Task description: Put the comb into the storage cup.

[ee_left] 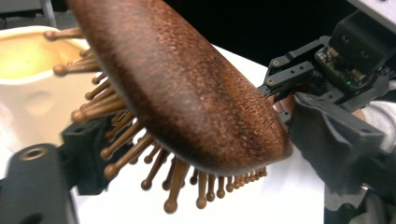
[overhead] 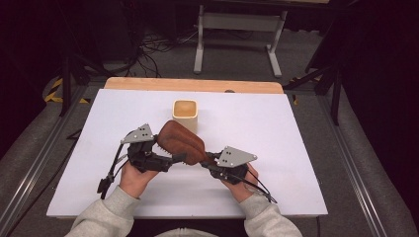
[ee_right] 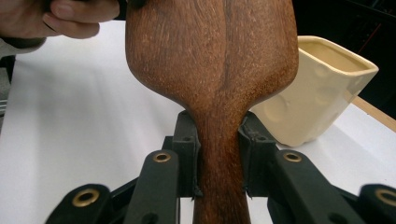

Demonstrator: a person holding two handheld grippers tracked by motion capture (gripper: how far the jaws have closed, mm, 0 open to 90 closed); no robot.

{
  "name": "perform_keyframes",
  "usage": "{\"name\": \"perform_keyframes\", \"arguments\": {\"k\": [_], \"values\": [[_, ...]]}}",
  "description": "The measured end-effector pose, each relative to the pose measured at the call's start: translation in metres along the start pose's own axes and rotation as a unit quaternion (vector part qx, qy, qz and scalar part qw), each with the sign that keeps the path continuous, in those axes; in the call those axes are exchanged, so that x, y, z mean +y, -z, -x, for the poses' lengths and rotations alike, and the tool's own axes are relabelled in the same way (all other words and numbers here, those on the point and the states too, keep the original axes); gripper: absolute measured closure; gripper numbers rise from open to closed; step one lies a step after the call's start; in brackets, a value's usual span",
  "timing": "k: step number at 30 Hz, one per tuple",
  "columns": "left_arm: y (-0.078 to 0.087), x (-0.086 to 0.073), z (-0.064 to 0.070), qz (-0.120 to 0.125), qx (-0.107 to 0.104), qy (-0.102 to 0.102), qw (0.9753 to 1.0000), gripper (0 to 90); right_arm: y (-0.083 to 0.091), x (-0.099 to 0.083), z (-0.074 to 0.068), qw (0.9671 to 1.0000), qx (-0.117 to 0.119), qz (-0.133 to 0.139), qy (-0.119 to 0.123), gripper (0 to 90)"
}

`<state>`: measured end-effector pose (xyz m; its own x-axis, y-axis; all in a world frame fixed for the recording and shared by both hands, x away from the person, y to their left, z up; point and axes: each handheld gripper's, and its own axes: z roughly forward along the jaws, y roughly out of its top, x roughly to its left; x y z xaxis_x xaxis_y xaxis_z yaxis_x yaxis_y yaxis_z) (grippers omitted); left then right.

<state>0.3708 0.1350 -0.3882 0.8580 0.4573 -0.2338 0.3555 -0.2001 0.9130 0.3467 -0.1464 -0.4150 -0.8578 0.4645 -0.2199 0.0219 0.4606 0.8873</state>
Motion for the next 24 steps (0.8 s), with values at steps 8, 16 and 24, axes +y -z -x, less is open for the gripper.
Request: {"name": "perform_keyframes", "arguments": {"k": [8, 16, 24], "values": [[0.003, 0.002, -0.002, 0.004, -0.011, 0.019, 0.9998, 34.2, -0.002, -0.001, -0.002, 0.9999, -0.005, -0.01, 0.012, 71.9], [0.007, 0.008, 0.002, 0.005, -0.037, 0.011, 0.9992, 48.5, -0.006, -0.003, -0.003, 0.9995, -0.002, -0.022, 0.024, 70.8], [0.01, 0.013, 0.008, 0.012, -0.061, 0.003, 0.9981, 55.4, -0.007, -0.003, -0.002, 0.9996, 0.006, -0.02, 0.021, 69.5]]}}
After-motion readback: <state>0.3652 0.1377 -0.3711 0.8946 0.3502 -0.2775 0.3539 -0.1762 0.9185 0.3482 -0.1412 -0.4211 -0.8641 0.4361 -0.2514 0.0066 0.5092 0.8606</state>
